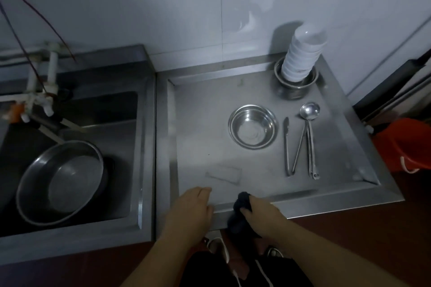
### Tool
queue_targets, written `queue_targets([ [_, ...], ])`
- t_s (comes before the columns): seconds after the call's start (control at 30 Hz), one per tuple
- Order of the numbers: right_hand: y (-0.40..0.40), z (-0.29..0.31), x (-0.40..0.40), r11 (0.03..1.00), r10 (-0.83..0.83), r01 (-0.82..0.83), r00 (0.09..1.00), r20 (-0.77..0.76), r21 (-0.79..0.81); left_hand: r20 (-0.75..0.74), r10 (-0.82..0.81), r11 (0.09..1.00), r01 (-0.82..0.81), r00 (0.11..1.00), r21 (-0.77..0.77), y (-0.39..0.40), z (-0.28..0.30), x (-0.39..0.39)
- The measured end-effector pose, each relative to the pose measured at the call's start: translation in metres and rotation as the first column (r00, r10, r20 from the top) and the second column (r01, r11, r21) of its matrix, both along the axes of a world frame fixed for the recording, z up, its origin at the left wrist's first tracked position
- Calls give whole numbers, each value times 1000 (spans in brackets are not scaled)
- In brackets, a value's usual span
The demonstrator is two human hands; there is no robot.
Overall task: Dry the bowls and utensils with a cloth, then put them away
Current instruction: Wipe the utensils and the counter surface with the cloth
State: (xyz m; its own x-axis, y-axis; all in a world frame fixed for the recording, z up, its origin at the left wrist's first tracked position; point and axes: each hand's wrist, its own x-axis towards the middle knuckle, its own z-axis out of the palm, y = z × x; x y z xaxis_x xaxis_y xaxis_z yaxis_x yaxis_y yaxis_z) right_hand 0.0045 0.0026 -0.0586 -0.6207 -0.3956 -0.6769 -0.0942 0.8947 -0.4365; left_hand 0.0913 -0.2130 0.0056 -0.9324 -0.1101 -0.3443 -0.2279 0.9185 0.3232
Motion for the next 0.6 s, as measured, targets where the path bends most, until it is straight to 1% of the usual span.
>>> queue_targets([
  [0.07, 17, 20, -5, 984, -129, 140, 987, 97, -111, 45, 18, 999, -21, 999, 50, 26, 11, 0],
  [0.13, 34, 43, -10, 926, -245, 289, 949, 197, -241, 82, 49, 991, -59, 995, 123, 55, 26, -6],
  [0.2, 52, 68, -14, 799, -362, 468, 876, 320, -377, 84, 89, 974, -104, 992, 203, 83, 45, -14],
  [0.23, 60, 82, -16, 732, -397, 530, 842, 366, -427, 74, 103, 964, -118, 992, 239, 95, 56, -19],
  [0.27, 68, 97, -18, 677, -410, 563, 824, 392, -475, 61, 109, 952, -122, 992, 279, 105, 67, -24],
  [0.33, 86, 126, -22, 597, -402, 577, 817, 414, -558, 65, 115, 921, -131, 991, 366, 124, 91, -29],
  [0.43, 112, 165, -32, 500, -377, 608, 794, 477, -616, 75, 155, 856, -171, 985, 488, 143, 127, -39],
  [0.5, 126, 184, -39, 473, -331, 611, 791, 515, -634, 20, 180, 837, -163, 984, 523, 152, 150, -49],
  [0.6, 140, 206, -52, 469, -295, 589, 807, 511, -659, -79, 125, 879, -74, 989, 472, 158, 178, -68],
])
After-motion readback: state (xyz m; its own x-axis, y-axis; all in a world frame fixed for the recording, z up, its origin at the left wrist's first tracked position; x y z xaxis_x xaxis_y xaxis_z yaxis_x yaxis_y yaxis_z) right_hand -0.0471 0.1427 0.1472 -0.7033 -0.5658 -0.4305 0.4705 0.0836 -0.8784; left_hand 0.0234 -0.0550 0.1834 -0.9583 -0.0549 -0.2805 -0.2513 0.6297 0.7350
